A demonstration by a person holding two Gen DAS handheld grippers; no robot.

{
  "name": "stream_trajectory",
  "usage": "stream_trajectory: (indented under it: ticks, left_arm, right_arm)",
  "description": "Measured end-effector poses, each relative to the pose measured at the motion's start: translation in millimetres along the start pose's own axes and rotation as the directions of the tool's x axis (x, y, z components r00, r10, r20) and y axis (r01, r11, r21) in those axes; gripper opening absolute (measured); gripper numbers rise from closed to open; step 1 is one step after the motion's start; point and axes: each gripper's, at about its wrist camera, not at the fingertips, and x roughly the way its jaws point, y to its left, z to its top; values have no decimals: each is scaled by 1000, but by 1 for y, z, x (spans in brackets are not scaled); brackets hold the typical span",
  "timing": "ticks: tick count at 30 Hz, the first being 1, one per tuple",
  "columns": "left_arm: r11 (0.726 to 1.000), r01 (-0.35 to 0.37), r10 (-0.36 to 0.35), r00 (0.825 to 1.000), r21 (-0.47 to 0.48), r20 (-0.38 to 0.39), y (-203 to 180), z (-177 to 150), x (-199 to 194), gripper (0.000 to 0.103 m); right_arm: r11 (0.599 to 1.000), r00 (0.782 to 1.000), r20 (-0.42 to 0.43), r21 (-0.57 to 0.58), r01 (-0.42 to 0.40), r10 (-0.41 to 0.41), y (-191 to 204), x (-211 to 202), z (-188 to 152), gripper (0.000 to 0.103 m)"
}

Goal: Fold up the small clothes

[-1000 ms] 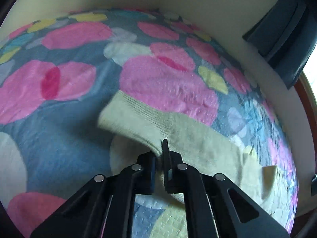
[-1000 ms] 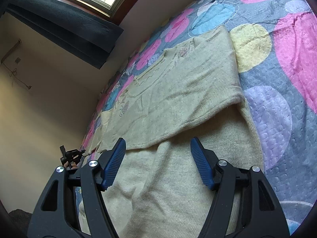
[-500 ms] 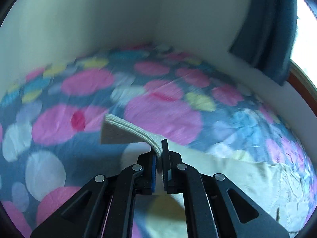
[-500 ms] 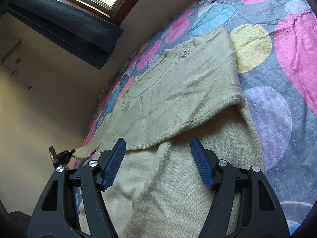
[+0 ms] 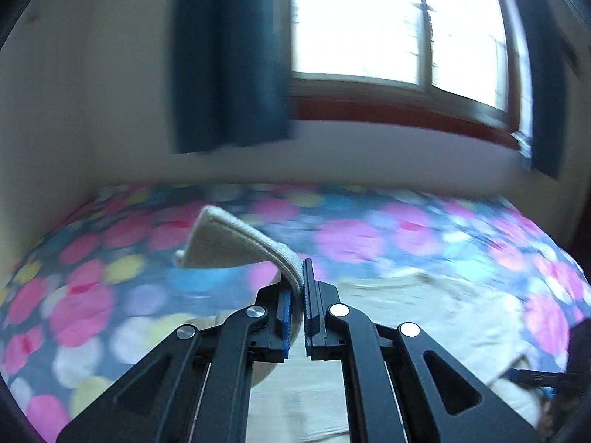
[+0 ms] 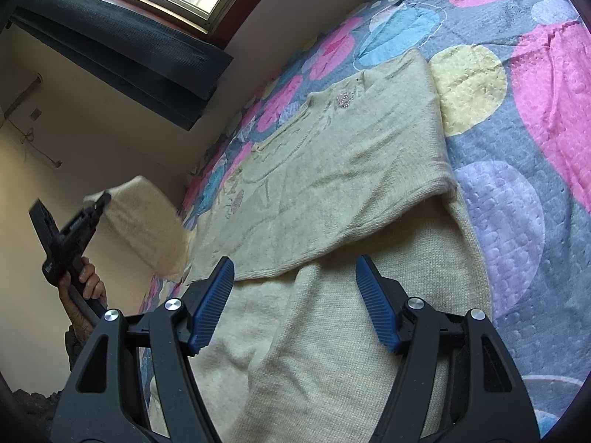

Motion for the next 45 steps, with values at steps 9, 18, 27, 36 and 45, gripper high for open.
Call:
stream_trajectory:
  ticks: [9,18,27,36,45]
  left_arm:
    - [982,138,-105,968,132,-226,-140,-62,77,5]
    - [949,252,-204,950,191,-237,-150,-83,43,42]
    - [987,93,-58,968,134,-245,-33,-111,22,55]
    - [992,-122,101,912,-26,-399,78,-149,51,55]
    - [983,-140,78,899,-115,-431,98,-151,58,61]
  right_arm:
    - [1000,1000,2,6,-13,13,-3,-3,0,68]
    - [1000,1000,3,10,-28,28,-5,-4,0,68]
    - [1000,1000,2,20,8,-8,6,-19,5,66]
    - [997,996,-56,33,67,-65,38,26,34,66]
    - [977,977,-88,77,201,-195,32,74,46,55]
